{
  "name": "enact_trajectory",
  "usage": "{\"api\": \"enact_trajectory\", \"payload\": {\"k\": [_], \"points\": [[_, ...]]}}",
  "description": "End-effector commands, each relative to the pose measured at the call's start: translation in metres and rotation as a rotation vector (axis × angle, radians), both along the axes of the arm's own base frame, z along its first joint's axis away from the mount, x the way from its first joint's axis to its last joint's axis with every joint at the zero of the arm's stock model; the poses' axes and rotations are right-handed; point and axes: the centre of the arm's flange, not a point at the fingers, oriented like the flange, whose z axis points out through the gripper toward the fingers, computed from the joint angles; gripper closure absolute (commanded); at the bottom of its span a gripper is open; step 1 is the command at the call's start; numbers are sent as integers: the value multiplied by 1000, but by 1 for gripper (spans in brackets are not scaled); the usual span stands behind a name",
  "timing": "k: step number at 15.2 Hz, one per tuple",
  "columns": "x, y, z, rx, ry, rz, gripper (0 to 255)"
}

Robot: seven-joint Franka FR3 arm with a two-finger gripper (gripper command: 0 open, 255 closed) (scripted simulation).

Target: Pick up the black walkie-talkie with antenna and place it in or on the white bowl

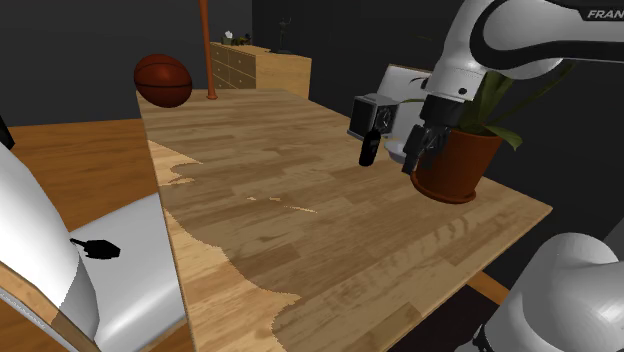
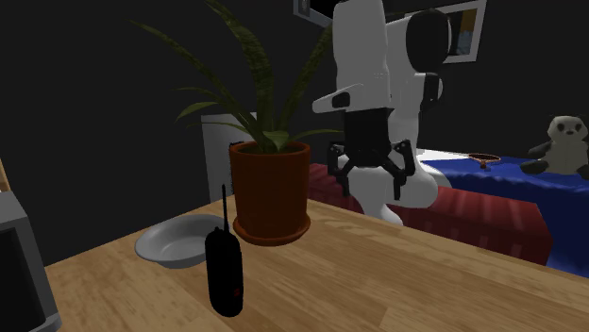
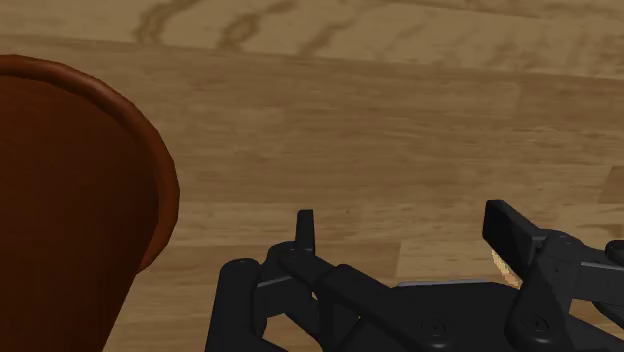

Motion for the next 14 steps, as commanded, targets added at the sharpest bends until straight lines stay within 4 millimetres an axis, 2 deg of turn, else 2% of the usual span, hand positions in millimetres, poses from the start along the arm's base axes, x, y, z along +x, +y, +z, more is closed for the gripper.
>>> {"api": "enact_trajectory", "payload": {"k": [1, 8, 14], "points": [[0, 0, 0, 0, 0, 0, 0], [42, -31, -18, -81, -222, -140, 0], [77, -63, -23, -151, -411, -259, 0]]}}
